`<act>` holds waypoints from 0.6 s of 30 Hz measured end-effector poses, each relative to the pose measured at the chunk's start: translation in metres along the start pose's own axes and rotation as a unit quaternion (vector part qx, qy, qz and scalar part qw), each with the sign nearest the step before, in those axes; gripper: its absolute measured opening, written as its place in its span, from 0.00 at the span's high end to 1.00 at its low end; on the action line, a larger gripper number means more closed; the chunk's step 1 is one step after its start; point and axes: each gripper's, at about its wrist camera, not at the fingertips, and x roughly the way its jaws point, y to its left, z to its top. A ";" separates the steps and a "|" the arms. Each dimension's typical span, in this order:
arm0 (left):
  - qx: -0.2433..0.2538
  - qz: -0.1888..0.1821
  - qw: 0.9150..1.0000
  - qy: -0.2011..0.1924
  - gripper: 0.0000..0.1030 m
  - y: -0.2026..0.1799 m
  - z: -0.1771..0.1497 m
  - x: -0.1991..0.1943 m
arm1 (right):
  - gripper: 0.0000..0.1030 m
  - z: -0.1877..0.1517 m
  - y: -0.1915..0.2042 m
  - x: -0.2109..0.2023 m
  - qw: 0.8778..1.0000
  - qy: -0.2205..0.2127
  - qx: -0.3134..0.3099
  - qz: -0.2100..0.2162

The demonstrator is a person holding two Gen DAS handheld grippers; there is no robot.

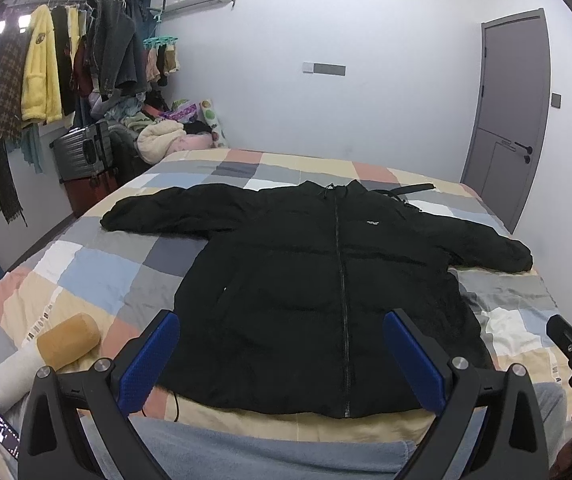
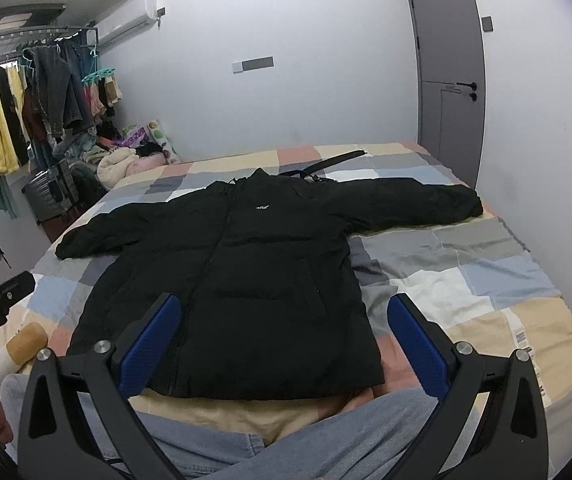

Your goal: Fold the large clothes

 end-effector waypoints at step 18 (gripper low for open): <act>0.004 -0.008 1.000 0.007 0.00 -0.005 0.006 0.005 | 0.00 -0.003 -0.009 0.008 0.999 0.016 0.027 0.021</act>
